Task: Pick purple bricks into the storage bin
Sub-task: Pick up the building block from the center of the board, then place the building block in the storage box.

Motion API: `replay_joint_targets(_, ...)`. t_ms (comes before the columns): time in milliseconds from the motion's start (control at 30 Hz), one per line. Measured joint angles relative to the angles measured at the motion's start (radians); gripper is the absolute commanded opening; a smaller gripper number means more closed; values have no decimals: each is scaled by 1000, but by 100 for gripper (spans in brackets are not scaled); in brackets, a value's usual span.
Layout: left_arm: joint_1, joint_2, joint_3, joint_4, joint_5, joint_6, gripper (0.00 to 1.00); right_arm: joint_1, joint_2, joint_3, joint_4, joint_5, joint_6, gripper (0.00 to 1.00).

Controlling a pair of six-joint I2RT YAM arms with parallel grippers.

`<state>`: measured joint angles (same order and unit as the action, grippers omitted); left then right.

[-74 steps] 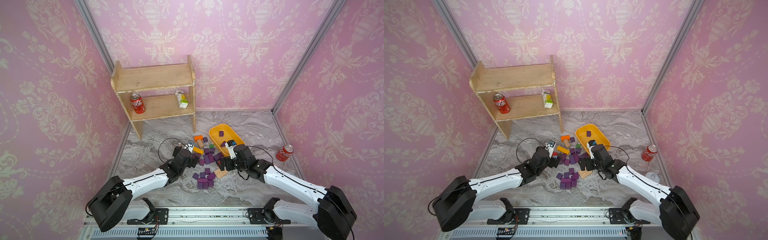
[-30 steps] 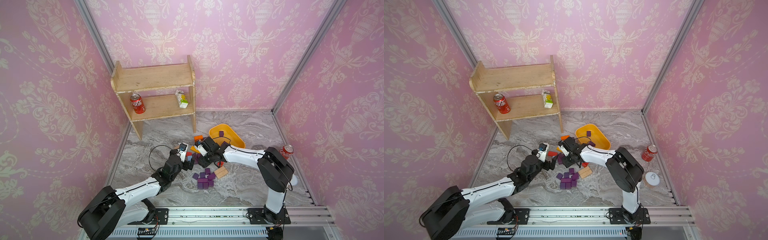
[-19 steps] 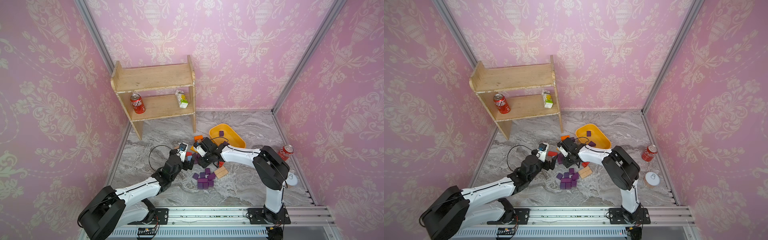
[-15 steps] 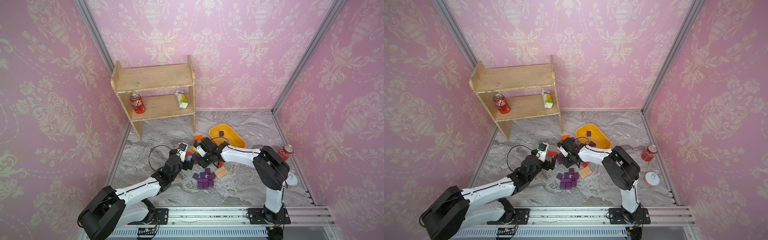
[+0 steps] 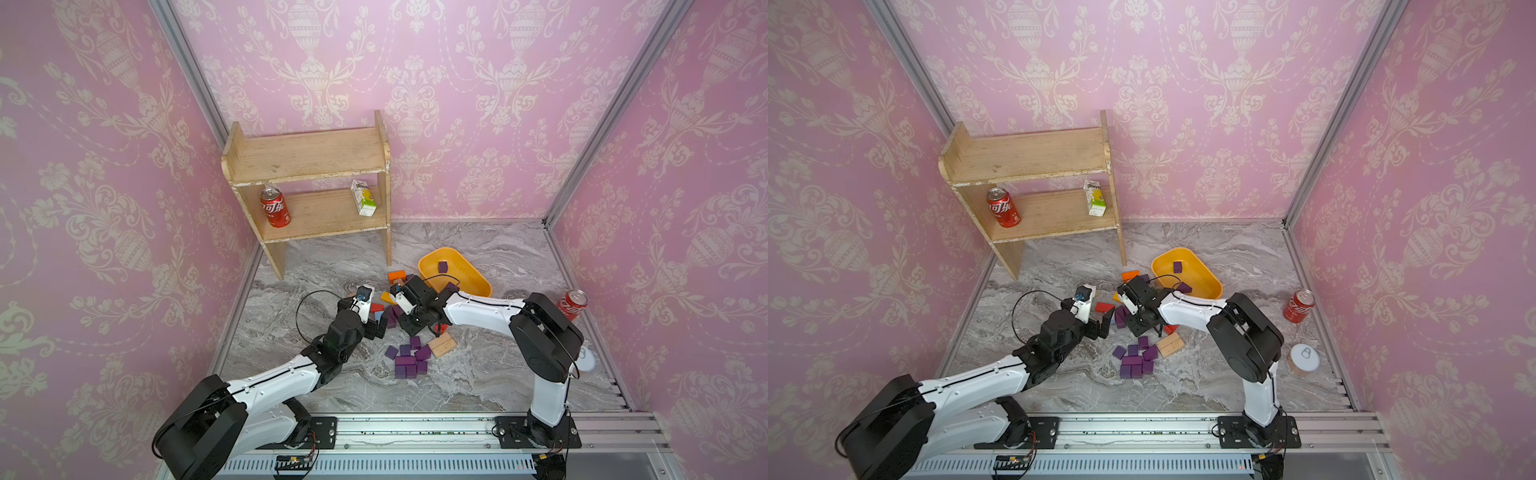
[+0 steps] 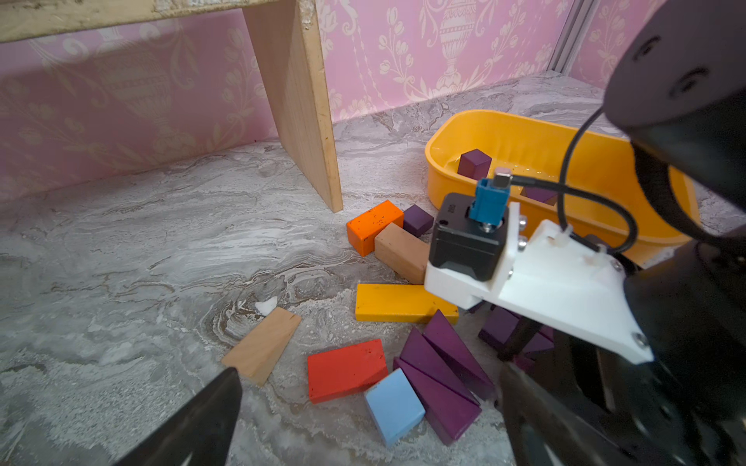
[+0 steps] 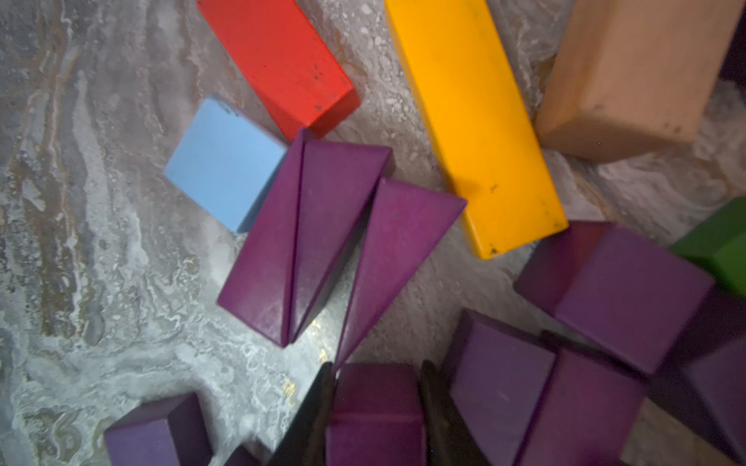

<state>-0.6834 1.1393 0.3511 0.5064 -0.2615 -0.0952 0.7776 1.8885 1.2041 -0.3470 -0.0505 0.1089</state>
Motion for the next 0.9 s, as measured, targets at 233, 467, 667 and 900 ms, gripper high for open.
replay_joint_targets(233, 0, 0, 0, 0, -7, 0, 99, 0, -75, 3, -47, 16, 38, 19)
replay_joint_targets(467, 0, 0, 0, 0, -11, 0, 99, -60, -166, 60, -88, 9, 73, 21)
replay_joint_targets(667, 0, 0, 0, -6, -11, -1, 99, -233, -233, 71, -77, -32, 110, 21)
replay_joint_targets(900, 0, 0, 0, -10, -25, -6, 99, -353, -222, 135, -98, 19, 128, 21)
